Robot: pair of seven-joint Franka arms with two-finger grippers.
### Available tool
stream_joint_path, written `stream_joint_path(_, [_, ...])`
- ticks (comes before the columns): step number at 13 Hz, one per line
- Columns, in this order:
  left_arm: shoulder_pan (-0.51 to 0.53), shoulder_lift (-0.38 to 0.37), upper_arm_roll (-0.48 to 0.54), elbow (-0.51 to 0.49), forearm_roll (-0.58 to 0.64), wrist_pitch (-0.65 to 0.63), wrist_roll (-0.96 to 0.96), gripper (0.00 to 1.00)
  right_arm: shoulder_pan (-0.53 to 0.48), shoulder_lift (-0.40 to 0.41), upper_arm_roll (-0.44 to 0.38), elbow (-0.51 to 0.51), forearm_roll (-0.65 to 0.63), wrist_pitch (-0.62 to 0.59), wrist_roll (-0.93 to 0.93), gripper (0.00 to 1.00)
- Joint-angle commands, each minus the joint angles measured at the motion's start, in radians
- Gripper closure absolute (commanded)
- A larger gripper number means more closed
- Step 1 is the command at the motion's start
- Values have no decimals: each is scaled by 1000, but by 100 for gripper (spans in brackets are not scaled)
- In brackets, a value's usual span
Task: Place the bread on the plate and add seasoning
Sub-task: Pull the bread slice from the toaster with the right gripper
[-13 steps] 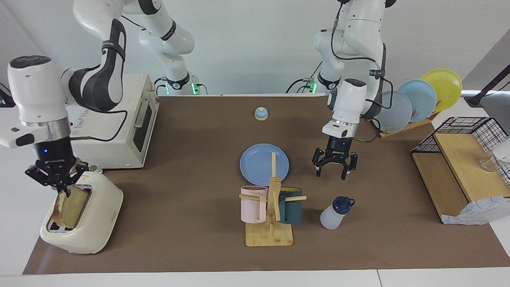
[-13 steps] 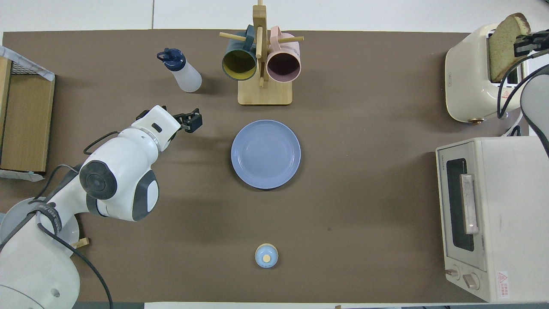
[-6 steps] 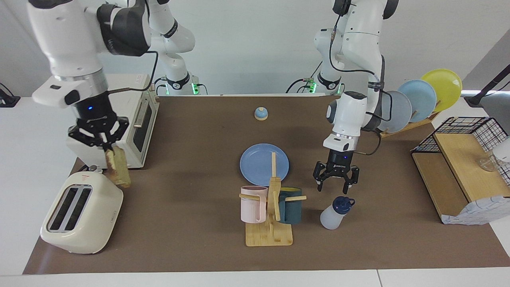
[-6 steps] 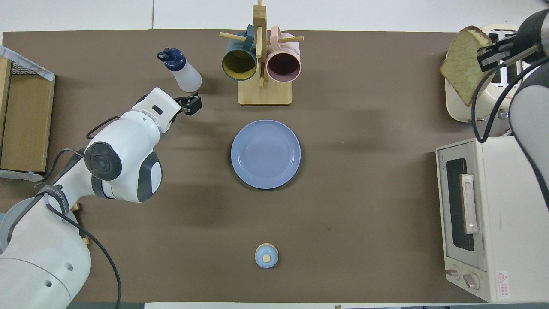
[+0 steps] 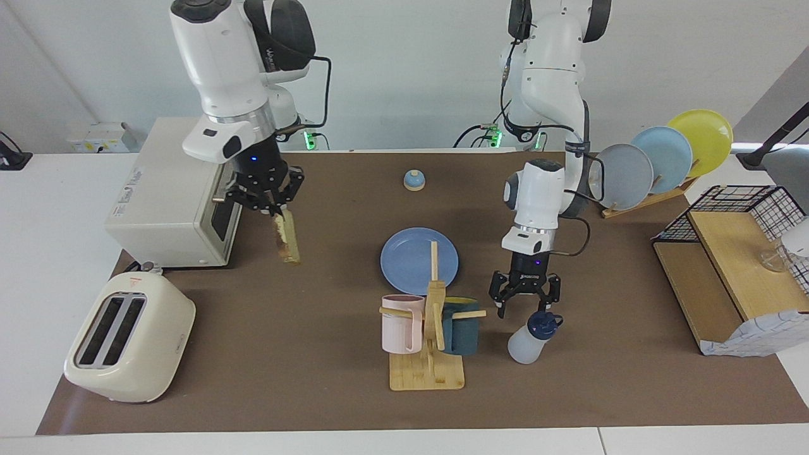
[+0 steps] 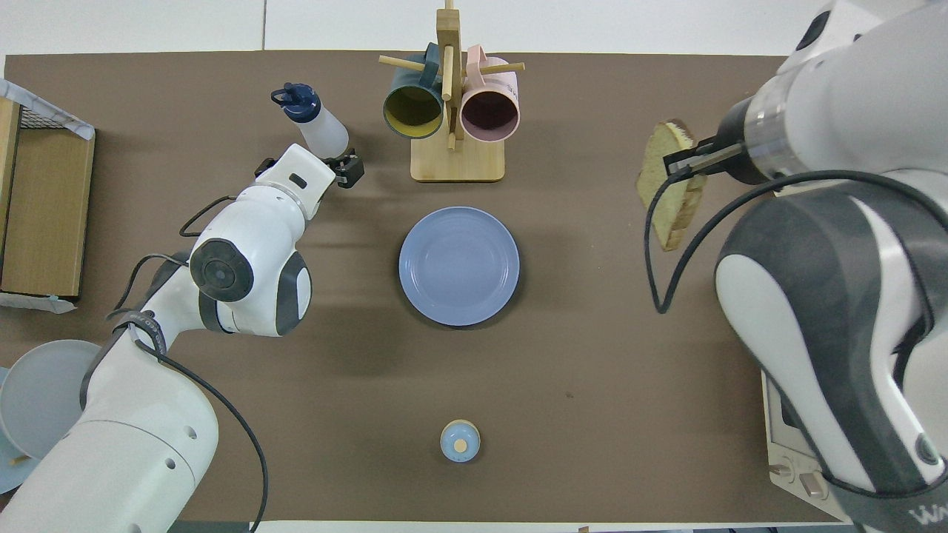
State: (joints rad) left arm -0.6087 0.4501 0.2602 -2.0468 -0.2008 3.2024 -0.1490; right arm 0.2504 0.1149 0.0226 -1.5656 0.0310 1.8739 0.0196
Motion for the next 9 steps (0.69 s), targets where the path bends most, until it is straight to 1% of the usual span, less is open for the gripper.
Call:
stream_joint_path(1, [-16,54,33,56,-23,28,-6,0,53,-55,-1,-135,76,103,187,100])
stream_joint_path(2, [-20,70,43,71,-43,30,-6,0,81,-54,-1,-160,95,134,251,100])
stream_joint_path(4, [-52,96,76,92,-80,34,-6,0,142,-52,-1,-223,99,239,331,100])
stream_joint_path(6, [-98,143,120,137,-141,34,-6,0,199,-44,-1,-286,101,327,403,100])
stream_joint_path(7, [-118,160,145,151,-152,33,-6,0,217,-31,-1,-297,101,376,445,100])
stream_joint_path(9, [-120,168,146,166,-158,34,-20,0,277,5,0,-301,105,448,523,100])
